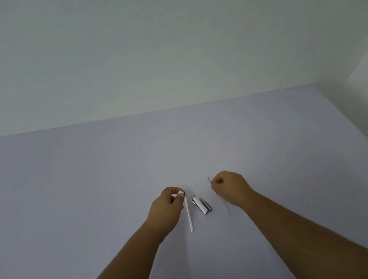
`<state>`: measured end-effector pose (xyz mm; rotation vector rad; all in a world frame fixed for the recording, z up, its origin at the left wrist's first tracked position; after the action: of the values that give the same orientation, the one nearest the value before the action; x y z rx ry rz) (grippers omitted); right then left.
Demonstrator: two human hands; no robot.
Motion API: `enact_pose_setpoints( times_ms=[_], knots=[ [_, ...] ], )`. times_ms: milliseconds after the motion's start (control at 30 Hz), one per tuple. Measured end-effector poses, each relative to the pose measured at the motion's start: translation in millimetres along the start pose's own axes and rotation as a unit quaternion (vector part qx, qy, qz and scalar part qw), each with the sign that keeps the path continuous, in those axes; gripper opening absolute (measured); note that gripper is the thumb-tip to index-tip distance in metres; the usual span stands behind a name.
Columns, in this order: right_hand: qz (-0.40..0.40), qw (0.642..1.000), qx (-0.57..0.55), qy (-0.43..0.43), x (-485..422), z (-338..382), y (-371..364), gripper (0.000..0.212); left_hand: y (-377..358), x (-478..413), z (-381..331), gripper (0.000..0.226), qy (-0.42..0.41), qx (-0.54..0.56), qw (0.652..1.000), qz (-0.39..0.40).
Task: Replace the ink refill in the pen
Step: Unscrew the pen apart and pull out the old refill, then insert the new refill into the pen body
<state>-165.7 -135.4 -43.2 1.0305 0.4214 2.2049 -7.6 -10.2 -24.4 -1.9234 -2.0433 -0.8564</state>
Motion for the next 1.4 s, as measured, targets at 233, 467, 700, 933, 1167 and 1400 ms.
enact_pose_setpoints(
  times_ms=[233,467,700,933,1167,1400],
  knots=[
    [-0.018,0.996,0.083,0.002,-2.7,-10.2,-17.6,0.014,2.4,-2.5,8.0,0.017,0.009,0.013,1.000,0.012],
    [-0.026,0.996,0.086,0.010,-2.1,-12.9,-18.6,0.015,4.5,-2.4,6.2,0.016,-0.009,-0.013,1.000,0.008],
    [-0.036,0.995,0.089,0.014,0.2,-12.3,-16.4,0.017,6.8,0.9,6.0,0.023,-0.007,-0.024,1.000,0.003],
    [-0.040,0.995,0.092,0.006,5.3,-11.9,-14.3,0.019,7.9,2.2,6.2,0.024,-0.010,-0.036,0.999,-0.012],
    [-0.009,0.990,0.130,0.048,11.3,28.2,-41.4,0.020,18.4,6.8,9.8,0.013,0.000,-0.059,0.996,-0.072],
    [0.030,0.952,0.303,0.029,12.5,45.5,-89.2,0.017,28.3,12.5,16.5,0.020,0.015,-0.062,0.993,-0.100]
  ],
)
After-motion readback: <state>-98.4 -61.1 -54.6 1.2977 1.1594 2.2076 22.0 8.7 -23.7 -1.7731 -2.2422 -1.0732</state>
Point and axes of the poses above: each hand's wrist, its own x-axis away from the middle knuckle, its own y-axis out of the back of the hand, z = x × y, the point moved 3 cm from there along -x, towards the middle knuckle, and after that the axes turned 15 degrees about z, right-handed, at the moved point
